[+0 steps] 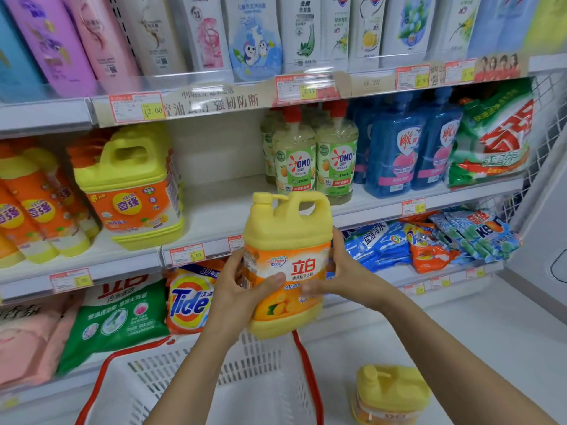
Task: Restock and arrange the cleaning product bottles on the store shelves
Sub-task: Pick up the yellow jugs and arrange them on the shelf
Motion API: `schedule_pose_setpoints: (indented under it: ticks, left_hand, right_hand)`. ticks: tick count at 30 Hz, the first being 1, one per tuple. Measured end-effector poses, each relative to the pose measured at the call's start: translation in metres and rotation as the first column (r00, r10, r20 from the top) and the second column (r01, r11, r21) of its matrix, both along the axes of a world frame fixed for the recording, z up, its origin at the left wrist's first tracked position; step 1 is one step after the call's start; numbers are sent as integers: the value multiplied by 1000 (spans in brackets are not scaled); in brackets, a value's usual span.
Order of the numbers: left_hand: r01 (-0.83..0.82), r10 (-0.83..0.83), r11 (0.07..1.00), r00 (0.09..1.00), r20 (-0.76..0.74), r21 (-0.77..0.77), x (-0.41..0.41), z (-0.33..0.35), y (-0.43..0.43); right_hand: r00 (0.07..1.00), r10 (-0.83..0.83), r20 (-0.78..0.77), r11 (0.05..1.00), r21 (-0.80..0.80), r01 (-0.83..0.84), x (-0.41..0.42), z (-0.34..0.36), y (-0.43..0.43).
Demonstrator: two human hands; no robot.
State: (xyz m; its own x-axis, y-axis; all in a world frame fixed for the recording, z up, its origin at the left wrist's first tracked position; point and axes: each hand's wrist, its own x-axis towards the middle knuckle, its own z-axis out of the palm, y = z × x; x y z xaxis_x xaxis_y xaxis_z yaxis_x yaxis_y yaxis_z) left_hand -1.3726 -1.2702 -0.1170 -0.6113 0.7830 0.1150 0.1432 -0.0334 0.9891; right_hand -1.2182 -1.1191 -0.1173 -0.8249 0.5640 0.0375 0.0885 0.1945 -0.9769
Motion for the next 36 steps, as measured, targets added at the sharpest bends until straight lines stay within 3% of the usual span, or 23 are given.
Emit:
schedule_pose_setpoints:
  ticks: [6, 10, 13, 15, 19, 24, 30, 36]
  left_hand:
    - [69, -64, 997, 978, -198, 21, -43, 31, -13]
    - [-135, 148, 989, 845, -514, 61, -83, 58, 1]
    - [-267, 251, 961, 737, -628, 70, -113, 54, 16]
    - [-292, 261, 955, 720, -643, 61, -127, 50, 25]
    - [-245, 214, 969, 776, -593, 28, -150, 39, 33]
    - [-121, 73, 992, 814, -577, -46, -170, 27, 47]
    - [-171, 8, 966, 770, -638, -194, -200, 16, 88]
    - [-254, -45, 914, 713, -699, -317, -210, 3, 110]
  right_hand:
    - [954, -203, -220, 978, 4, 209, -51, 8, -11]
    - [837, -328, -439, 936, -32, 350, -97, 25, -13]
    - [792, -346, -502, 902, 56, 429, -132, 37, -2]
    - [788, -359, -499, 868, 131, 479, -153, 37, 10]
    - [794, -370, -483, 808, 254, 531, -189, 33, 32]
    - [808, -414, -419, 755, 337, 562, -230, 30, 58]
    - [911, -364, -191, 822, 394, 411, -274, 48, 111]
    - [952, -231, -198, 911, 300, 284, -299, 41, 133]
